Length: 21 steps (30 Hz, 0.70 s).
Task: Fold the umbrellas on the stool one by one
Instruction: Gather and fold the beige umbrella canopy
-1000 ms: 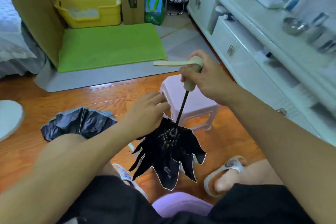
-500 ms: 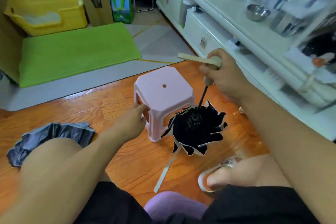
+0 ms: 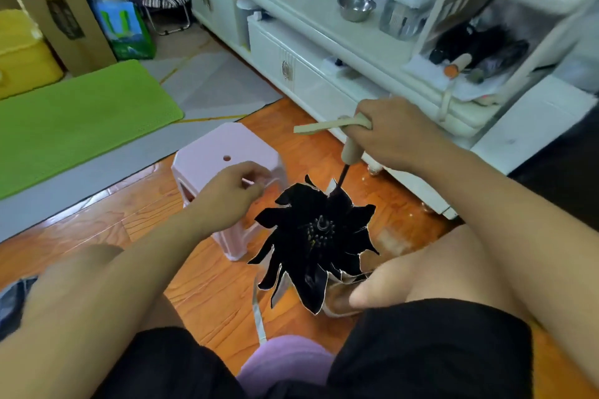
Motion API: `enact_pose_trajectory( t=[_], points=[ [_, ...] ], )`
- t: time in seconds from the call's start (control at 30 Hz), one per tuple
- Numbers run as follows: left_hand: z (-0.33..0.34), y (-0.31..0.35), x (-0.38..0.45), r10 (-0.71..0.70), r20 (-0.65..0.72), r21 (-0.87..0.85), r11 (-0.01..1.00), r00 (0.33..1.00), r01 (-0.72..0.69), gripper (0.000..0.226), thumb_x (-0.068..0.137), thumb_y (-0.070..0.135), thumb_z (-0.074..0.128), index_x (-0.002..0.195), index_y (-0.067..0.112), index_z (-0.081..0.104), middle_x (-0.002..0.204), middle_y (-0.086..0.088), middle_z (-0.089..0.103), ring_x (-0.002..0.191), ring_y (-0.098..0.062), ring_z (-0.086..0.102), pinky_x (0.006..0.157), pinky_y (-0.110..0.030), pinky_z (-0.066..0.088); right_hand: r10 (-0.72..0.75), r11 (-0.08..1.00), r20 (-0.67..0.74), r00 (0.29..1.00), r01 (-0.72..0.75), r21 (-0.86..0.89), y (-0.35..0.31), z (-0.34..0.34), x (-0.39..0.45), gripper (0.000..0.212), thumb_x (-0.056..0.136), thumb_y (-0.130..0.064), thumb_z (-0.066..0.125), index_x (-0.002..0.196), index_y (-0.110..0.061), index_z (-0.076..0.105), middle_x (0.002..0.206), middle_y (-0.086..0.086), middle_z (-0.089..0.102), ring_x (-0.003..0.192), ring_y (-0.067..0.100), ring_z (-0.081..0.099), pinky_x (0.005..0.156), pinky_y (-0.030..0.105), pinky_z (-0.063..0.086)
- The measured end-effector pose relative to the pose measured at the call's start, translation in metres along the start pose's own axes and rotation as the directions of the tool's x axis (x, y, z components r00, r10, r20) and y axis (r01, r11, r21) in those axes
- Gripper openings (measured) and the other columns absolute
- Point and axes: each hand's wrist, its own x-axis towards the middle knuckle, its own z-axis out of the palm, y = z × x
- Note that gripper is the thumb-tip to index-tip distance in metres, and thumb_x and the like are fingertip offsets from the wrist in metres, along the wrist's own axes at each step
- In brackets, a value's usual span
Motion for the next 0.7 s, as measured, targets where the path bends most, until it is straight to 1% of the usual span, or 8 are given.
enact_pose_trajectory(
  t=[0.1,0.17,0.27,0.37,0.43,0.5,0.6,0.7],
  points=[
    [0.011,0.017,0.001,0.064,0.093,-0.065,0.996,0.994,-0.058,0.019,0.101,0.026,0.060,0.119,0.028,0.068,0.103,0.009,0.072,0.085,-0.014,0.072,0.090,-0.047,0.057,0.036,0.983,0.059,0.998,-0.046,0.180,-0.003,0.002,0.002,0.045,0.104,-0.038,0.039,0.079,-0.011,0.066,0.065,-0.012,0.069,0.054,-0.003,0.055,0.058,0.024,0.039],
    [0.025,0.026,0.006,0.117,0.137,-0.098,0.990,0.984,-0.105,0.028,0.101,0.029,0.061,0.128,0.025,0.065,0.109,0.012,0.072,0.084,-0.006,0.072,0.090,-0.038,0.057,0.042,0.908,0.087,0.995,-0.074,0.411,-0.007,0.010,0.010,0.037,0.104,-0.034,0.041,0.091,-0.006,0.061,0.079,0.001,0.071,0.046,0.002,0.050,0.056,0.026,0.040],
    [0.052,0.037,0.018,0.187,0.132,-0.023,0.982,0.973,-0.185,0.048,0.099,0.040,0.062,0.145,0.027,0.053,0.128,0.019,0.064,0.091,0.002,0.068,0.086,-0.017,0.050,0.046,0.802,0.113,0.993,-0.104,0.588,-0.007,0.023,0.020,0.038,0.106,-0.040,0.038,0.094,-0.013,0.063,0.099,0.011,0.071,0.050,0.005,0.050,0.051,0.031,0.044],
    [0.078,0.043,0.034,0.250,0.115,-0.017,0.968,0.961,-0.249,0.054,0.097,0.040,0.065,0.147,0.029,0.050,0.127,0.018,0.061,0.088,-0.003,0.067,0.077,-0.013,0.048,0.081,0.767,0.093,0.992,-0.122,0.630,-0.004,0.026,0.018,0.045,0.107,-0.043,0.034,0.089,-0.015,0.064,0.089,0.005,0.069,0.053,0.003,0.051,0.051,0.028,0.044],
    [0.091,0.041,0.046,0.271,0.094,-0.014,0.963,0.958,-0.271,0.045,0.097,0.037,0.067,0.139,0.029,0.056,0.118,0.012,0.065,0.082,-0.008,0.066,0.072,-0.021,0.050,0.104,0.765,0.093,0.990,-0.139,0.629,0.001,0.027,0.018,0.047,0.108,-0.042,0.033,0.090,-0.012,0.064,0.072,-0.008,0.061,0.049,0.000,0.049,0.049,0.025,0.042],
    [0.099,0.038,0.062,0.297,0.085,0.084,0.949,0.951,-0.304,0.025,0.097,0.037,0.066,0.119,0.025,0.064,0.099,0.007,0.069,0.078,-0.012,0.064,0.070,-0.033,0.053,0.093,0.776,0.130,0.987,-0.154,0.611,0.007,0.034,0.020,0.048,0.109,-0.043,0.032,0.093,-0.011,0.064,0.063,-0.016,0.058,0.048,-0.001,0.048,0.051,0.026,0.042],
    [0.107,0.026,0.086,0.284,0.159,0.159,0.938,0.946,-0.308,0.019,0.100,0.031,0.062,0.085,0.019,0.064,0.073,-0.003,0.066,0.068,-0.024,0.061,0.069,-0.048,0.051,0.072,0.772,0.199,0.977,-0.181,0.610,0.019,0.060,0.021,0.047,0.109,-0.045,0.031,0.099,-0.012,0.063,0.077,-0.016,0.062,0.056,-0.006,0.054,0.062,0.024,0.043],
    [0.116,0.000,0.100,0.240,0.278,0.204,0.931,0.930,-0.301,0.017,0.101,0.029,0.061,0.085,0.028,0.068,0.070,0.004,0.065,0.066,-0.016,0.060,0.070,-0.041,0.051,0.067,0.775,0.270,0.960,-0.221,0.592,0.039,0.091,0.024,0.049,0.106,-0.055,0.028,0.098,-0.024,0.064,0.098,-0.003,0.065,0.073,0.004,0.057,0.066,0.033,0.049]
  ],
)
